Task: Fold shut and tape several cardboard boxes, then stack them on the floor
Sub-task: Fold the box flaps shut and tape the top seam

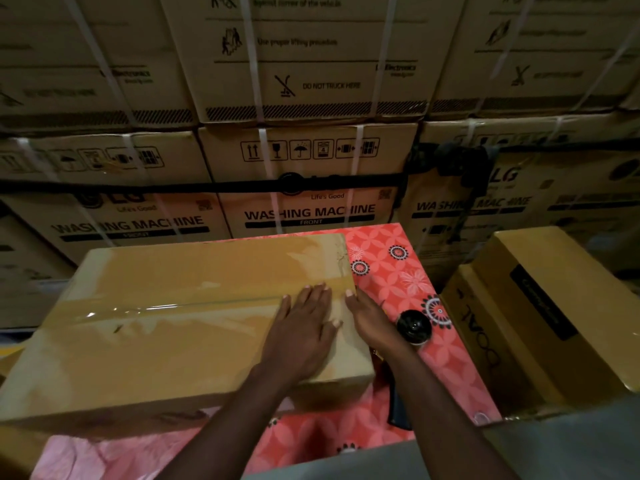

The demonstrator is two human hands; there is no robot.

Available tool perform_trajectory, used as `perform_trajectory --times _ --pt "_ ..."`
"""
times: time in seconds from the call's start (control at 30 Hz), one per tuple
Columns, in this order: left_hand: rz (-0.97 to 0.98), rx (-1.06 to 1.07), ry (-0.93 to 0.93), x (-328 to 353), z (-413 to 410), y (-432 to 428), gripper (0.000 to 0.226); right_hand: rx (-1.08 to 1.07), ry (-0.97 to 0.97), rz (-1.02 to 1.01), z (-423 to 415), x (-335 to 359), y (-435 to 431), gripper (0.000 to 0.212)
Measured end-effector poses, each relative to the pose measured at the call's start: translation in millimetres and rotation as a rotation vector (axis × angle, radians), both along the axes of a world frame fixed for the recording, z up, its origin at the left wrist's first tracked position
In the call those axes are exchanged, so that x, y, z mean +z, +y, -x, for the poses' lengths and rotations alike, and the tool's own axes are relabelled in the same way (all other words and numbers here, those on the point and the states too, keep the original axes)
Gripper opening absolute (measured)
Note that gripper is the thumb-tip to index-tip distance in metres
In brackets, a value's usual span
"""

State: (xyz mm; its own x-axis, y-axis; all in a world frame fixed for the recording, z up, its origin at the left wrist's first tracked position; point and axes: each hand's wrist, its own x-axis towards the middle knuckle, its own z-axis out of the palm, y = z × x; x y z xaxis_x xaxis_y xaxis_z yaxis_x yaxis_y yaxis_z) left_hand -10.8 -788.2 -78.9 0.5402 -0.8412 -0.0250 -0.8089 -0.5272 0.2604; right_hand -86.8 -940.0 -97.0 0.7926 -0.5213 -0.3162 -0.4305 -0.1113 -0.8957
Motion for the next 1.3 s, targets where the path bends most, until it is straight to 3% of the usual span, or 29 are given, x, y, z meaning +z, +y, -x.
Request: perform_trajectory --times 0.07,0.13,0.23,0.3,0.37,0.43,0.53,0.6,0.67,0.73,0.83,1.03,1.2,1.3 --pt "0.007 0.063 0.002 -0.5 -10.2 15.3 0.080 0.031 0.124 0.162 -0.6 9.8 -2.7 0.059" --pt "0.004 0.132 0.008 2.7 -18.2 25.7 0.082 -0.053 0.128 0.489 -5.4 15.1 3.7 0.039" --pt "0.010 0.085 0.028 7.9 -21.9 32.7 0.082 0.115 -0.056 0.714 -10.6 27.6 41.7 0.056" --pt "0.003 0.014 0.023 7.1 -26.1 40.1 0.078 0.306 0.037 0.833 -12.7 25.3 59.9 0.067" --pt "-0.017 0.001 -0.005 4.3 -37.8 54.4 0.076 0.338 0.157 0.968 -11.4 20.5 63.0 0.084" --pt "-0.037 0.044 -0.034 2.0 -54.3 73.7 0.078 0.262 0.271 0.978 -12.2 21.8 61.8 0.091" --pt "-0.066 0.156 -0.039 0.9 -74.3 95.6 0.084 0.145 0.393 0.943 -28.9 27.9 74.1 0.076" --pt "-0.077 0.172 -0.015 3.7 -78.6 97.1 0.086 0.183 0.292 0.957 -48.1 34.6 97.0 0.067" --pt "-0.072 0.113 -0.018 4.3 -80.1 102.1 0.082 0.359 0.146 0.938 -69.8 34.6 125.8 0.061" --pt "-0.083 0.055 -0.019 4.8 -89.3 120.6 0.081 0.486 0.068 0.904 -82.6 32.2 151.9 0.067" --pt "-0.049 0.123 -0.026 3.6 -121.8 171.6 0.087 0.468 0.117 0.926 -86.9 26.4 164.7 0.092" --pt "-0.016 0.306 -0.005 7.4 -177.4 252.6 0.095 0.275 0.361 0.934 -108.6 36.8 180.5 0.075" --pt "-0.031 0.131 -0.031 2.3 -178.2 265.0 0.097 0.535 0.112 0.918 -145.9 37.5 252.9 0.071" --pt "-0.016 0.150 -0.031 1.7 -196.2 293.8 0.093 0.605 0.117 0.969 -152.3 29.2 275.3 0.084"
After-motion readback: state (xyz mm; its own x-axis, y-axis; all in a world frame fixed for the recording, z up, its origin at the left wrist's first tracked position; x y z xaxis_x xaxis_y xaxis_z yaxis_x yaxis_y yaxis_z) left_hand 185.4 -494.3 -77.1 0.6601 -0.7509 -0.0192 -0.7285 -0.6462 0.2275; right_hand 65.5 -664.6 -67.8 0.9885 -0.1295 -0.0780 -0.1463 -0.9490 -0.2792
